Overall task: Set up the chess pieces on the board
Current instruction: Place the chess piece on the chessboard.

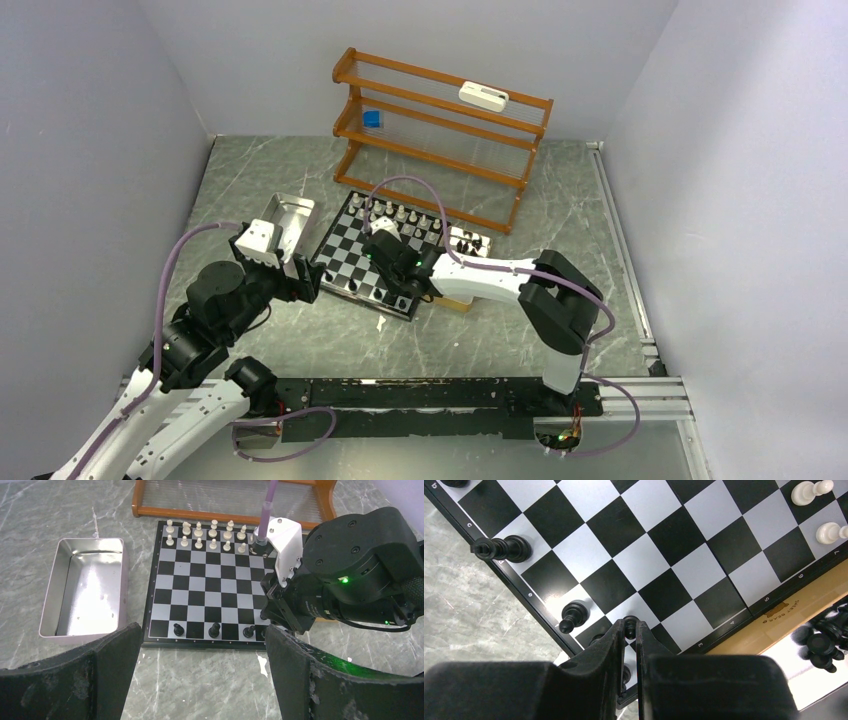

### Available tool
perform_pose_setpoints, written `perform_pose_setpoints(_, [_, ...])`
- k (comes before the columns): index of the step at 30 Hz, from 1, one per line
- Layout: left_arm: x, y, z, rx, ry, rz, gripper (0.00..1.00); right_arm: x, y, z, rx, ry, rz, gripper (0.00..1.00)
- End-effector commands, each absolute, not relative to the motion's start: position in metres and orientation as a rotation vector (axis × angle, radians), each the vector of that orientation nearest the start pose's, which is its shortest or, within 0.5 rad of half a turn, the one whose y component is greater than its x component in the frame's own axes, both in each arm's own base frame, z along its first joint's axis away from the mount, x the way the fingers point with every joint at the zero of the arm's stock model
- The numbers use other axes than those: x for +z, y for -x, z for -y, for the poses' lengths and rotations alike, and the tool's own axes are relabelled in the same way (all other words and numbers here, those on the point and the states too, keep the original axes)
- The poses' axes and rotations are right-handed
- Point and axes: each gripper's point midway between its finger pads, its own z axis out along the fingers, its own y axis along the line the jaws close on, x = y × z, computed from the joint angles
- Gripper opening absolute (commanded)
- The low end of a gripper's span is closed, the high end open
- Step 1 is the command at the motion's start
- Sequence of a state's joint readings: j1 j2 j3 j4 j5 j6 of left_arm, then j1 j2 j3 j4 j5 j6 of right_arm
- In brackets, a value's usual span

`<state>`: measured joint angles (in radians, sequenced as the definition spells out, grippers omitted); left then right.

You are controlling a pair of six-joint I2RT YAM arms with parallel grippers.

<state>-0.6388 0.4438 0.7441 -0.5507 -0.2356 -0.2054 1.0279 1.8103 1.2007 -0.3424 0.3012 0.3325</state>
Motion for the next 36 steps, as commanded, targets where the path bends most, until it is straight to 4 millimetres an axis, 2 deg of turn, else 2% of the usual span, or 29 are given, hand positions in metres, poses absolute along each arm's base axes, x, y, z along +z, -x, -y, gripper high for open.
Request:
perform_pose_setpoints(1, [0.263, -0.202, 0.110, -0.391, -0.229, -1.785, 0.97, 0.061, -0.261, -0.355, 0.212, 0.708, -2.335, 0.15])
perform_pose_setpoints(22, [0.262, -0.202, 0.111, -0.392, -0.236, -1.791, 0.98, 0.044, -0.259, -0.351, 0.183, 0.723, -2.363, 0.16])
perform_pose_setpoints(36, [0.262, -0.202, 0.111, -0.392, -0.236, -1.790, 0.97, 0.041, -0.256, -0.347, 0.168, 0.732, -2.377, 0.19])
